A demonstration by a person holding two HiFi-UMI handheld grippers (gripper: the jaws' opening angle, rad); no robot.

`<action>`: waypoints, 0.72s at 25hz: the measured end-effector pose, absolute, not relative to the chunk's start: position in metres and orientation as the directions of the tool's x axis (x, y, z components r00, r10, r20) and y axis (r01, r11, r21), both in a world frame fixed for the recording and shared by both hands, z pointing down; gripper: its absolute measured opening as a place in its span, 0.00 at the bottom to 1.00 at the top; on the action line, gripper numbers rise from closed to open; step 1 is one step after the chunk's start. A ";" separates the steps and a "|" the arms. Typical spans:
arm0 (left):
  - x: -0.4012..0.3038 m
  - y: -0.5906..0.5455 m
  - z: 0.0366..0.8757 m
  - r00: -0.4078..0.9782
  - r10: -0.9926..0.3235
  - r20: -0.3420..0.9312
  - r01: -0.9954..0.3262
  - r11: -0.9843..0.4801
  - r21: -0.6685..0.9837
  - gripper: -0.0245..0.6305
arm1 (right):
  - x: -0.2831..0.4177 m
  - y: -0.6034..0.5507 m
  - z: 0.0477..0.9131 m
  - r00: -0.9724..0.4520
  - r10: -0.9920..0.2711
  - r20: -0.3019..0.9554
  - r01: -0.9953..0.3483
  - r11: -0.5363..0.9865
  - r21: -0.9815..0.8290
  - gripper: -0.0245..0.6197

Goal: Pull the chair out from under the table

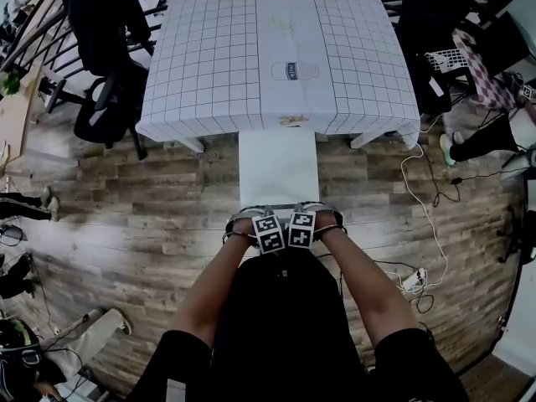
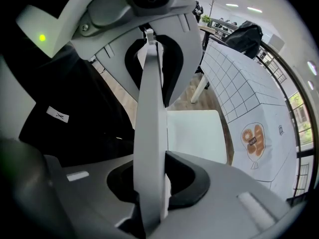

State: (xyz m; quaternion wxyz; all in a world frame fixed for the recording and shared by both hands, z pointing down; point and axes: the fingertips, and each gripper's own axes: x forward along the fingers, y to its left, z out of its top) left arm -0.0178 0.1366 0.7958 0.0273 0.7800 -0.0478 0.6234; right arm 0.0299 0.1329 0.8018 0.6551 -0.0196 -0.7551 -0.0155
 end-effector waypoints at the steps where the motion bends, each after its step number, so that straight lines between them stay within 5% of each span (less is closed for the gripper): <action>1: -0.018 0.141 0.795 0.216 -0.037 0.976 -0.103 -0.995 -0.015 0.16 | 0.030 0.137 0.801 -0.139 0.011 0.990 0.048 0.999 -0.005 0.16; 18: -0.024 0.197 0.794 0.221 -0.016 0.975 -0.057 -0.998 -0.004 0.16 | 0.025 0.193 0.802 -0.134 -0.004 0.991 0.018 1.000 0.007 0.16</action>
